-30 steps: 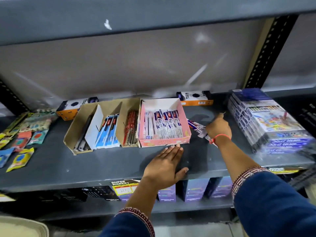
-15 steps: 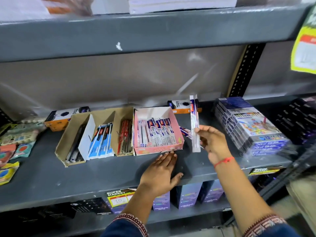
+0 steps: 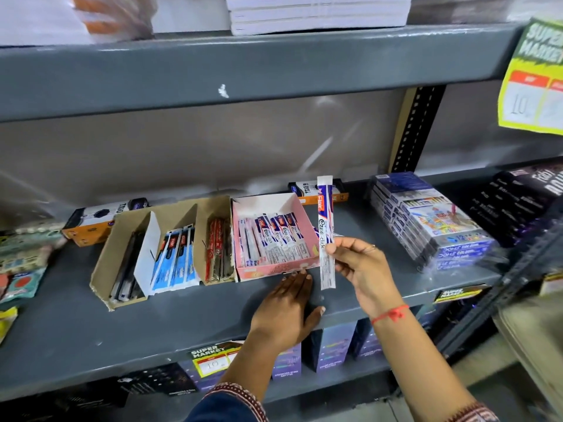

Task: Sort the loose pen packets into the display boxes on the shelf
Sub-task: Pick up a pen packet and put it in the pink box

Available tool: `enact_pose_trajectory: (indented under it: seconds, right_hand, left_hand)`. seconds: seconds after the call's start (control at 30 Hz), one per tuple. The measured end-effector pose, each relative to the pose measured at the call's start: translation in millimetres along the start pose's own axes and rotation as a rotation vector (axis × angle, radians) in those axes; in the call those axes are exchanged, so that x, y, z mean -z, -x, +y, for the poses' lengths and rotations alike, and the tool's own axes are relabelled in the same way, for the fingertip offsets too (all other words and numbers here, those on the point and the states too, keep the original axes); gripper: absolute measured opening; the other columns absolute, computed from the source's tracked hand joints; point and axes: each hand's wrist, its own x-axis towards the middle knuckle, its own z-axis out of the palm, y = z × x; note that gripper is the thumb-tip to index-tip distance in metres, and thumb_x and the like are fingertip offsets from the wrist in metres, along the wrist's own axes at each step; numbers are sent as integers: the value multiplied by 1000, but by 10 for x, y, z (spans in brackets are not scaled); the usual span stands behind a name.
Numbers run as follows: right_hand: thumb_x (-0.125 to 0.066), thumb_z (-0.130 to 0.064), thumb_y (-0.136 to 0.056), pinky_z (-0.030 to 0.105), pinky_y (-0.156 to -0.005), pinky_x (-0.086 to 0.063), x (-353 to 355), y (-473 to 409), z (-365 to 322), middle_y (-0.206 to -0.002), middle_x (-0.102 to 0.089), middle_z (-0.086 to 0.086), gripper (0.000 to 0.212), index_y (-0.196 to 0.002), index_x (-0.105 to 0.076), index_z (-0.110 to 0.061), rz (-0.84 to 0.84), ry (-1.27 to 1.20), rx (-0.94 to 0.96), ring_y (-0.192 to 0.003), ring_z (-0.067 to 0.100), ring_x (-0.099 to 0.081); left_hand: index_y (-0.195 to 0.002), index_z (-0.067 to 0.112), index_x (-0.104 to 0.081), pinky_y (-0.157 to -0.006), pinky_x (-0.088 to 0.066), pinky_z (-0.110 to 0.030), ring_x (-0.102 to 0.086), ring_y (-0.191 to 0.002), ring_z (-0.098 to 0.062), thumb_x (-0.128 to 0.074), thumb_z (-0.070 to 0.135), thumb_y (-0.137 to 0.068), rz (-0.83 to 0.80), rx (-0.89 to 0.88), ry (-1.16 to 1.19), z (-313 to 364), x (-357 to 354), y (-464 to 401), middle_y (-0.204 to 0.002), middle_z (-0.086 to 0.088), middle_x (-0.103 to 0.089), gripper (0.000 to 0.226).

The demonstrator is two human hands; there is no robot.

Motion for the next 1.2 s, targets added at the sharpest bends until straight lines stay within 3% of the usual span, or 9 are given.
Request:
enact_pose_trajectory:
  seconds: [0.3, 0.4, 0.5, 0.57, 0.6, 0.67, 0.77, 1.03, 1.2]
  right_hand:
    - [-63, 9, -79, 11, -41, -43, -216, -216, -63, -45, -67, -7, 25, -65, -64, -12, 45, 140, -4, -40, 2, -54]
    - [-63, 11, -78, 14, -37, -43, -336, -495, -78, -59, -65, 2, 29, -65, -62, -15, 93, 335, -8, -45, 12, -52]
    - [-66, 8, -76, 26, -53, -55, -451, -770, -31, -77, -63, 10, 15, -84, -68, -5, 109, 580, 23, -57, 19, -57]
    - [-66, 9, -74, 36, -78, -57, -522, -893, 23, -87, -67, 15, 25, -97, -69, -1, 84, 726, 43, -73, 26, -62]
    - [-65, 8, -74, 34, -83, -54, -568, -936, 57, -92, -69, 17, 26, -98, -69, -2, 63, 815, 58, -79, 26, -62]
    - [-63, 5, -75, 28, -83, -50, -652, -990, 116, -102, -70, 17, 25, -97, -69, -5, 29, 985, 81, -85, 28, -61]
    - [-58, 5, -79, 38, -91, -54, -735, -1045, 203, -110, -67, 19, 29, -104, -66, -7, -8, 1109, 58, -95, 35, -66]
    - [-50, 4, -81, 40, -90, -54, -715, -1037, 202, -106, -69, 23, 26, -102, -65, 2, -14, 1230, 83, -100, 37, -64]
    - [-49, 1, -79, 34, -86, -52, -415, -965, 20, -99, -73, 19, 26, -86, -73, -4, 159, 1086, 176, -97, 36, -64]
  left_hand:
    - [-145, 11, -9, -112, -3, -28, -11, -141, -22, -25, 53, -94, -47, 42, 30, -12, -31, -7, -155, -11, -15, 67]
    - [-145, 11, -4, -109, 6, -25, -3, -142, -20, -22, 53, -94, -86, 30, 36, -25, -53, -28, -156, -9, -7, 68]
    - [-144, 11, -4, -109, 8, -26, -2, -142, -19, -23, 52, -94, -83, 28, 40, -28, -74, -30, -156, -9, -6, 68]
    - [-144, 10, -4, -110, 8, -27, -1, -142, -20, -23, 51, -94, -93, 31, 37, -20, -78, -29, -156, -9, -5, 68]
    - [-144, 10, -4, -110, 8, -28, -1, -142, -20, -24, 51, -94, -100, 35, 37, -23, -79, -29, -156, -9, -5, 68]
    - [-144, 9, -4, -111, 7, -28, -1, -142, -20, -25, 50, -95, -102, 38, 51, -18, -71, -35, -156, -10, -6, 68]
    - [-144, 9, -3, -110, 7, -28, -1, -142, -20, -25, 49, -94, -104, 33, 74, -11, -55, -37, -156, -11, -5, 68]
    - [-144, 9, -7, -111, 6, -29, -5, -142, -20, -28, 49, -94, -79, 36, 77, -7, -54, -35, -156, -11, -9, 68]
    - [-144, 10, -12, -109, 7, -25, -9, -141, -20, -30, 50, -93, -45, 37, 70, -5, -50, -25, -155, -10, -15, 67]
